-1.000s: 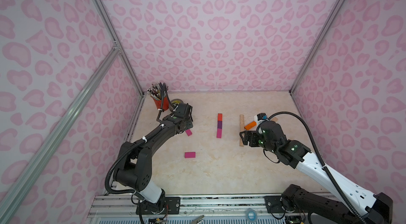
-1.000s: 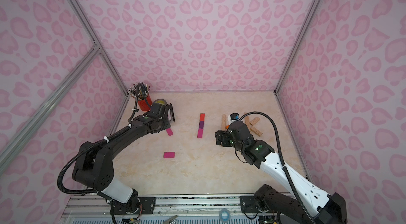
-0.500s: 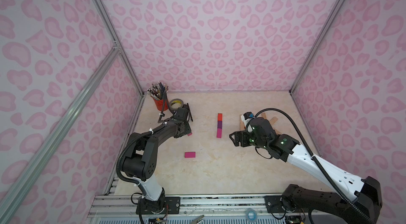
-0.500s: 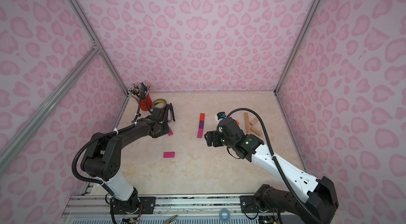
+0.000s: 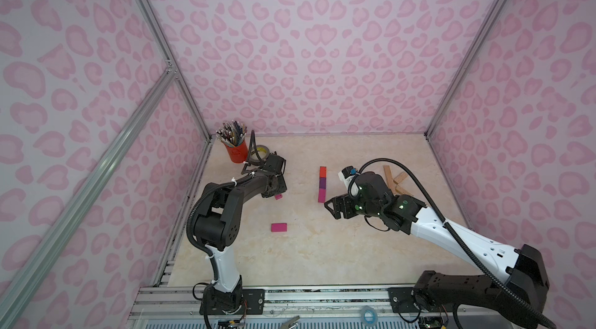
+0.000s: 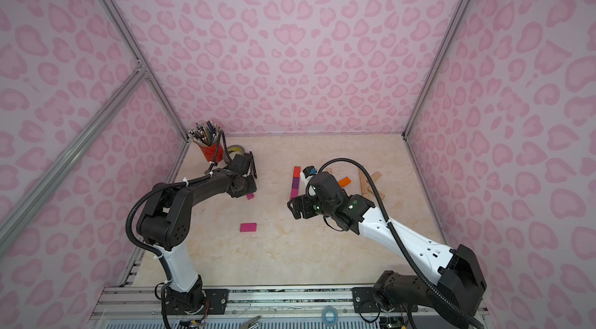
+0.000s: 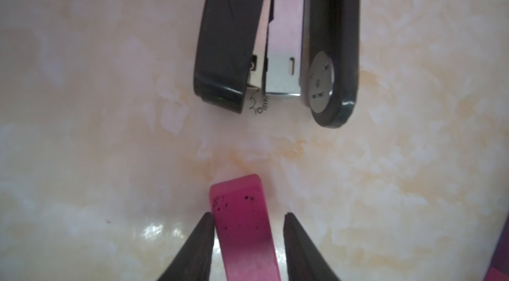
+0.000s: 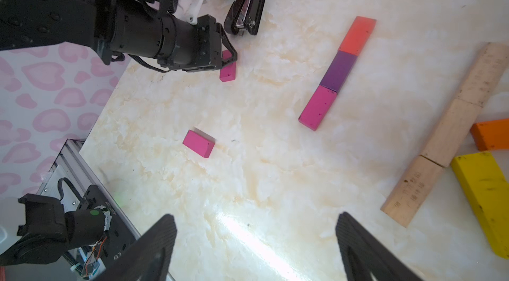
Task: Assemble the letter k with building blocks
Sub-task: Pick up the building block from the center of the board.
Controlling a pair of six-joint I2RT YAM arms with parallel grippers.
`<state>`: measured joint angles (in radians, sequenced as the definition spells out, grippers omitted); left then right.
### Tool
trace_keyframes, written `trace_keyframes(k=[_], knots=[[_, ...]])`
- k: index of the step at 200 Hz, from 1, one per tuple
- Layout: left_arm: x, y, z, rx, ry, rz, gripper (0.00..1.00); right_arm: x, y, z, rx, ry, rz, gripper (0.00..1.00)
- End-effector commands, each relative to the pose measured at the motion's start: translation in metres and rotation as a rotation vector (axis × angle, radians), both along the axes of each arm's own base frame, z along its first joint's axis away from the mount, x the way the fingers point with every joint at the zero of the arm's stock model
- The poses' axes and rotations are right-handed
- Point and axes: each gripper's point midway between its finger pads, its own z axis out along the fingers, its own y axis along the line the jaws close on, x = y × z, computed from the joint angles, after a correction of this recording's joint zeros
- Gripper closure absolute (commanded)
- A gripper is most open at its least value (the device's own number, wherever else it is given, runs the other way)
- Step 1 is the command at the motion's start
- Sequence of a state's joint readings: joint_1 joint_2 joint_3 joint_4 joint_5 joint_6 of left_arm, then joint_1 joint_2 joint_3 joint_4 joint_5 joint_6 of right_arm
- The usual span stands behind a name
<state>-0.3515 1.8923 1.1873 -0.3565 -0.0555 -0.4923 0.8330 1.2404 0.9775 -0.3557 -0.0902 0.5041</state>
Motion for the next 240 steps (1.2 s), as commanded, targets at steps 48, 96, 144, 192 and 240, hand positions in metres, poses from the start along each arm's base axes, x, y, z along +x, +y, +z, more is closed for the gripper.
trace_keyframes(k=[48,96,144,192,240], knots=[[-0.005,0.004,-0.012,0.077,0.037,-0.023,0.63,0.000,-0.004,0.005,0.009,-0.023,-0.017,0.08],[-0.004,-0.007,0.000,0.076,0.014,-0.076,0.77,0.005,-0.013,0.008,-0.002,-0.044,-0.067,0.08],[0.008,-0.071,0.074,0.005,-0.180,-0.322,0.81,0.018,-0.055,0.025,-0.013,-0.154,-0.243,0.08],[0.000,-0.176,0.128,0.075,-0.381,-0.774,0.84,0.017,-0.090,0.035,0.030,-0.193,-0.346,0.07],[0.019,-0.233,0.115,0.060,-0.343,-0.976,0.83,0.009,-0.104,0.038,0.049,-0.200,-0.380,0.07]])
